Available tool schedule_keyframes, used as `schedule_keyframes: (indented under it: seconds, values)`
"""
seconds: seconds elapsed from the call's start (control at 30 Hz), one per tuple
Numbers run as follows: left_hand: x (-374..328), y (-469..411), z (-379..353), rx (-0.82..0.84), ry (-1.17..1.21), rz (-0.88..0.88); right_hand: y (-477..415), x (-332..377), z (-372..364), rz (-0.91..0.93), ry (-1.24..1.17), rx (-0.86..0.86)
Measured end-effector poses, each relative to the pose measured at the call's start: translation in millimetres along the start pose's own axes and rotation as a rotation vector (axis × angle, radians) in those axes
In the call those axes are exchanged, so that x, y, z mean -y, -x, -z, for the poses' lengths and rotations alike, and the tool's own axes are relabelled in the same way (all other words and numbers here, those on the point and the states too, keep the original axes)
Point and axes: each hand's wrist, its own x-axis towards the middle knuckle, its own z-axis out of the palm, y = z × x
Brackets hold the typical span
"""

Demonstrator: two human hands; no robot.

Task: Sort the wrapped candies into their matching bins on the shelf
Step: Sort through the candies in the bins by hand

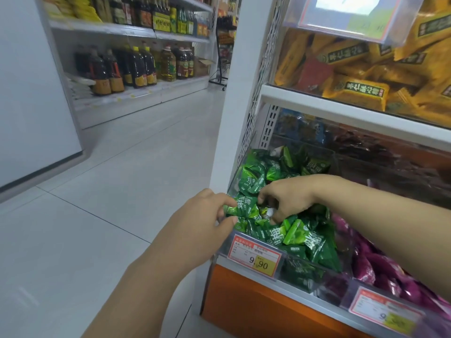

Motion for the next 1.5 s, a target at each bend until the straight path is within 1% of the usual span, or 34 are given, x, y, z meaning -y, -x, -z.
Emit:
schedule_keyframes:
  seconds: [0.1,0.2,0.33,0.43,0.57,0.63,0.7,0.8,0.9,0.97,1.03,1.13,1.23,1.3,1.5]
  values:
    - [1,0,1,0.007,-0.002,-0.001,6,-1,-2,0.019,0.019,-0.081]
    - [2,-1,1,-0.002,0.0,0.002,19,-7,-8,0.056,-0.015,-0.219]
    - [-2,-4,1,-0.082,-0.031,-0.027,47,-10,-10,0.146,-0.203,-0.43]
    - [-9,-7,-2,-0.116,0.006,-0.06,69,-15,-13,0.146,-0.356,-0.646]
    - [-19,-7,-13,-0.07,0.081,-0.097,91,-26,-35,0.067,-0.681,-0.968]
    - [-25,-7,-20,-0.021,0.085,-0.12,95,-30,-52,0.014,-0.827,-1.077]
    - [-32,-9,-26,0.023,0.087,-0.136,95,-36,-70,-0.053,-0.9,-1.147]
    - [-44,-18,-33,0.071,0.094,-0.103,91,-46,-89,-0.105,-0.967,-1.174]
    - [-55,-37,-41,0.058,0.163,-0.034,93,-51,-97,-0.064,-1.04,-1.151]
    - [-61,-51,-47,0.097,0.173,0.017,96,-49,-98,-0.023,-1.107,-1.134]
    - [-66,-66,-55,0.192,0.114,0.049,97,-50,-97,-0.016,-1.098,-1.129]
    - [-72,-85,-66,0.316,-0.064,0.067,97,-53,-97,-0.014,-1.048,-1.127]
    - [-76,-98,-69,0.37,-0.128,0.091,98,-57,-94,0.009,-1.016,-1.118]
    - [-76,-100,-68,0.36,-0.134,0.095,99,-59,-93,0.026,-0.999,-1.105]
    - [-66,-92,-53,0.164,-0.061,0.084,99,-59,-92,0.042,-0.971,-1.112]
